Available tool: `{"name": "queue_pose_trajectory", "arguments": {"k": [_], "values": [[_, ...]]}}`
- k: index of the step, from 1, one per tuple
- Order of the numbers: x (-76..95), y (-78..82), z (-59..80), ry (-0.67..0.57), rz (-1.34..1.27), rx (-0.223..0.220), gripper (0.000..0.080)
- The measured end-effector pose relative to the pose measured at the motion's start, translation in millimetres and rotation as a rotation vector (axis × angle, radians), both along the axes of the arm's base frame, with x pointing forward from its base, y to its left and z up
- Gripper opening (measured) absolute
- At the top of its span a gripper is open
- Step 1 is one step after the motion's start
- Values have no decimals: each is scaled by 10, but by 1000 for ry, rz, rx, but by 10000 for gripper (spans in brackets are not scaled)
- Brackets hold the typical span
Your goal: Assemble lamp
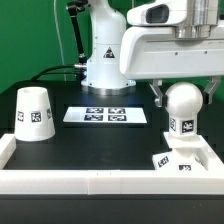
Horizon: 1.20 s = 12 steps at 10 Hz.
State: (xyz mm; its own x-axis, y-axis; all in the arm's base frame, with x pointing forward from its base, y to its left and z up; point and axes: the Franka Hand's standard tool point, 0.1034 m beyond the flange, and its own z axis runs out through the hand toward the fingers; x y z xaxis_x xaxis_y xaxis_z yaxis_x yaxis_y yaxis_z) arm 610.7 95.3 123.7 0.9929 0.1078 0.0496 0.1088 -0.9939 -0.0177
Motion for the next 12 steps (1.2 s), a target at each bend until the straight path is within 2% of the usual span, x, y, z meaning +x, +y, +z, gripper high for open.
{"name": "queue_pose_trajectory", "arguments": {"k": [8,12], "values": [[-100,72,-35,105,-833,26,580],[-66,44,-50,146,-1127,71,580]]}}
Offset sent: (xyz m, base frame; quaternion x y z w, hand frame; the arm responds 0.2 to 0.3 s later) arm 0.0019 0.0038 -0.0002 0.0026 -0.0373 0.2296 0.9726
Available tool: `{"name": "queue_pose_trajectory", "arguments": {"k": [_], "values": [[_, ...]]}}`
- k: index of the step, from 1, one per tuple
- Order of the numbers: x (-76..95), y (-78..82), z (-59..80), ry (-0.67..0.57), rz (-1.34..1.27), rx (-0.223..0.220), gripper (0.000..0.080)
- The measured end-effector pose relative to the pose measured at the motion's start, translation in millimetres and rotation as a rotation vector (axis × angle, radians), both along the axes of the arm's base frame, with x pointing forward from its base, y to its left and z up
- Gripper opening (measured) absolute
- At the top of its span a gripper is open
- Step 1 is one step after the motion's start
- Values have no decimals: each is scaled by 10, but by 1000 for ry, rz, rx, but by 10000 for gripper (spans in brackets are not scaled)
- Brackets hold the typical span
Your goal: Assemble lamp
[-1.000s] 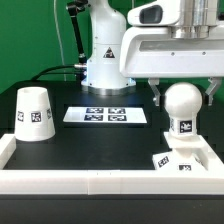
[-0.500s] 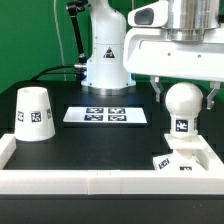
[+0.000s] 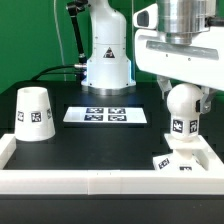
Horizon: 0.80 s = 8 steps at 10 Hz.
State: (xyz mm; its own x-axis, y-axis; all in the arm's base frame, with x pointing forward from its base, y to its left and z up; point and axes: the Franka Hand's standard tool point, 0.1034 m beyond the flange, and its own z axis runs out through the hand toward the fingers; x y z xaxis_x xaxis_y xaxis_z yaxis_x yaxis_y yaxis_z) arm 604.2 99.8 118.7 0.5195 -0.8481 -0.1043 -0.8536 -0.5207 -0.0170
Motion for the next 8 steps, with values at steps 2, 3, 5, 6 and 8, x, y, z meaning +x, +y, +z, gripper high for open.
{"name": "queue_pose_trajectory", "arguments": {"k": [2,3,5,6,8], "values": [[-1,19,-1,5,-52,5,649],[-2,26,-1,4,-44,6,649],[4,50,-1,-17,78,7,692],[24,70,6,-41,199,11,692],[65,89,10,-100,468,13,699]]}}
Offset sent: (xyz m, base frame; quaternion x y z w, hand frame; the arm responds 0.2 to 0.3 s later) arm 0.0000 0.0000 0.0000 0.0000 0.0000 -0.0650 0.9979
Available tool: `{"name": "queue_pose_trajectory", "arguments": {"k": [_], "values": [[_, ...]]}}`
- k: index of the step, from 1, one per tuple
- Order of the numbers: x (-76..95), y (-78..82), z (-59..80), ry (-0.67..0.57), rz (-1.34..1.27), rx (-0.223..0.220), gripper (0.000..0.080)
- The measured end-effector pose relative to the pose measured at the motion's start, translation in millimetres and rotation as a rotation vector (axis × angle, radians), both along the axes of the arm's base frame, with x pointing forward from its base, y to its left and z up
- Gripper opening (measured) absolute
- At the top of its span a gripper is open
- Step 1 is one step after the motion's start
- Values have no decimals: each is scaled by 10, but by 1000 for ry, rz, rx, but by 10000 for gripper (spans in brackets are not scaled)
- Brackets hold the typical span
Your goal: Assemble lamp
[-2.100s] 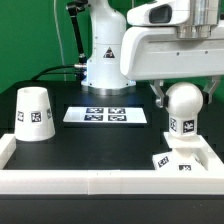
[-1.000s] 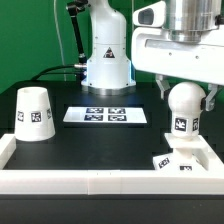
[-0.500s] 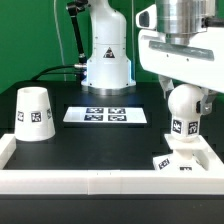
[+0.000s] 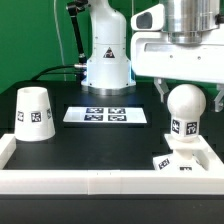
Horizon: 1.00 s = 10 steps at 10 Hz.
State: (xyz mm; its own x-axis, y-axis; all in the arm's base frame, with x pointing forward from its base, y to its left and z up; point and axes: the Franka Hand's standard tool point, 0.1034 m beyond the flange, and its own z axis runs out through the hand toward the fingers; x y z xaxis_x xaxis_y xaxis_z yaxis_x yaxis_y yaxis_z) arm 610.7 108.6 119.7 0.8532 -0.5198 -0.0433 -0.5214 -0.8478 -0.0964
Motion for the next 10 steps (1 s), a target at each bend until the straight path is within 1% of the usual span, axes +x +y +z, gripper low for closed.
{"name": "queue_pose_trajectory", "arguments": {"k": [2,6,7,10], "values": [[-17,-3,-3,-36,228,-4,699],[-24,-33,-18,-60,481,-10,699],[-18,-37,-21,-74,589,-16,699],[39,-52,-37,-148,934,-75,699]]}}
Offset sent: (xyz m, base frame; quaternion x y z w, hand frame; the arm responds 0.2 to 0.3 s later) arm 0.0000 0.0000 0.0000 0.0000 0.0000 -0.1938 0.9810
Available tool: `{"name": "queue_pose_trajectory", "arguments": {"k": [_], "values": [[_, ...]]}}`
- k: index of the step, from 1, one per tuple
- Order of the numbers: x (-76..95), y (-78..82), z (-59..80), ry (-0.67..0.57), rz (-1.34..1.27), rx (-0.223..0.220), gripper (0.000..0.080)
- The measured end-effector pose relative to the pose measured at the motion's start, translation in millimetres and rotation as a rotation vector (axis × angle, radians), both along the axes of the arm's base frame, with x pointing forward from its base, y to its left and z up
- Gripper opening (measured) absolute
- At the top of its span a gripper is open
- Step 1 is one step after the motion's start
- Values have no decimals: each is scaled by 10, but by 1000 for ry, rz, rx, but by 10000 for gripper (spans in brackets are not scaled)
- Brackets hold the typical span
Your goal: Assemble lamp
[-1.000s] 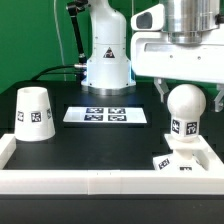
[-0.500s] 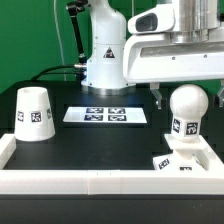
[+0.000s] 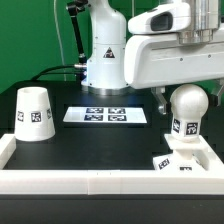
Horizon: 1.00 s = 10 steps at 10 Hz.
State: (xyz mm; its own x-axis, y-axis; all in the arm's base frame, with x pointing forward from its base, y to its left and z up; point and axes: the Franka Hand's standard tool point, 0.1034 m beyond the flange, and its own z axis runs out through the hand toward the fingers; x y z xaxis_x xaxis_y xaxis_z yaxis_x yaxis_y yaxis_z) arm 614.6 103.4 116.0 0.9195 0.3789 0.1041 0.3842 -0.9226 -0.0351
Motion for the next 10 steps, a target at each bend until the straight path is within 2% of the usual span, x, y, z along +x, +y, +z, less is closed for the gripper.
{"name": "queue_pose_trajectory", "arguments": {"k": [4,7,10], "values": [[9,-6,-5,-26,360,-66,699],[-26,-21,-58,-15,602,-120,699],[-43,-23,-70,-13,776,-147,699]]}}
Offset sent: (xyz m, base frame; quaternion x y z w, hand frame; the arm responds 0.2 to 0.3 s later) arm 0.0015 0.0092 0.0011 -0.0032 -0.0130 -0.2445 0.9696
